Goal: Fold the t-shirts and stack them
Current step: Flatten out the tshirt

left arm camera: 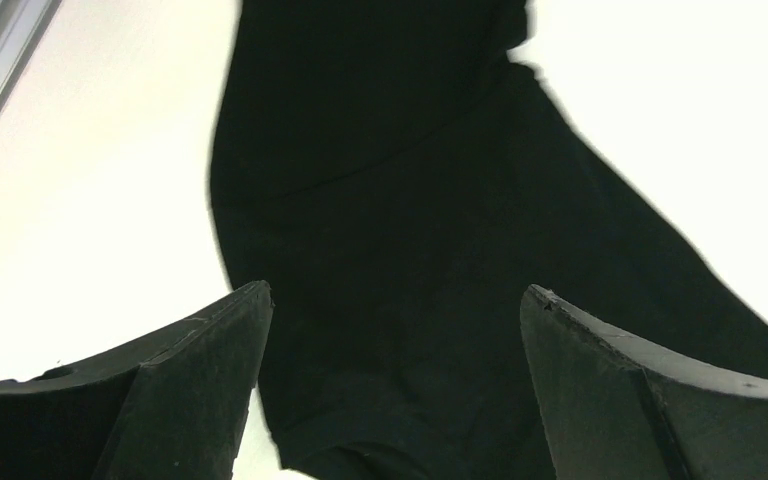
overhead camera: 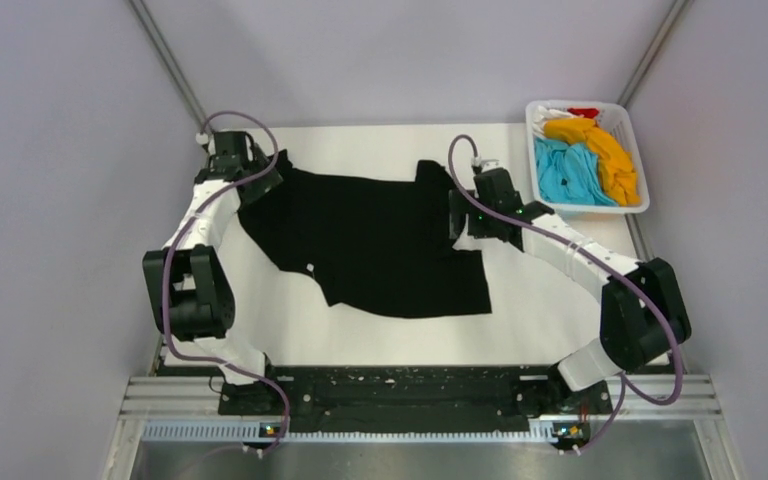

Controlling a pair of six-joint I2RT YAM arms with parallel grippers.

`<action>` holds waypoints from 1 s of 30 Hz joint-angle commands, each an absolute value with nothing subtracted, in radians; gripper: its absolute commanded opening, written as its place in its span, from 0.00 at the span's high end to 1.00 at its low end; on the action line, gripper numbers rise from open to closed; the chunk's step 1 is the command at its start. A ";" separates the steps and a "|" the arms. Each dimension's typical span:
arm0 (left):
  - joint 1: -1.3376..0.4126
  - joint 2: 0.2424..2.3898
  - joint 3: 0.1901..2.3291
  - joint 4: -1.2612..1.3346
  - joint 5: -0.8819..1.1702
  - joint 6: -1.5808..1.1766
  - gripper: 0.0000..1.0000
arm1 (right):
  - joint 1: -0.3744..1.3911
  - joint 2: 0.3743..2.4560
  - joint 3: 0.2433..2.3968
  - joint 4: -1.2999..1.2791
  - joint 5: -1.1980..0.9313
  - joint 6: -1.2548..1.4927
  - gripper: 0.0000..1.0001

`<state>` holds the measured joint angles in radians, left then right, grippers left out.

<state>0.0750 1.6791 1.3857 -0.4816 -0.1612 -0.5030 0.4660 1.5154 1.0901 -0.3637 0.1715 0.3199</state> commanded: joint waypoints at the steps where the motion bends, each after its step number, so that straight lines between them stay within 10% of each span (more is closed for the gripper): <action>1: 0.128 1.703 1.296 -0.493 -0.158 -0.544 0.03 | 0.465 1.435 0.990 -0.373 0.069 0.368 0.01; 15: 0.184 1.985 1.390 -0.584 -0.094 -0.601 0.24 | 0.602 1.433 0.822 -0.469 0.136 0.451 0.04; 19: 0.187 2.013 1.400 -0.561 -0.030 -0.603 0.52 | 0.631 1.462 0.795 -0.453 0.133 0.469 0.05; 22: 0.187 2.013 1.406 -0.551 -0.006 -0.603 0.98 | 0.650 1.500 0.780 -0.443 0.144 0.477 0.11; 30: 0.187 1.910 1.370 -0.525 0.011 -0.593 1.00 | 0.672 1.571 0.764 -0.426 0.208 0.522 0.33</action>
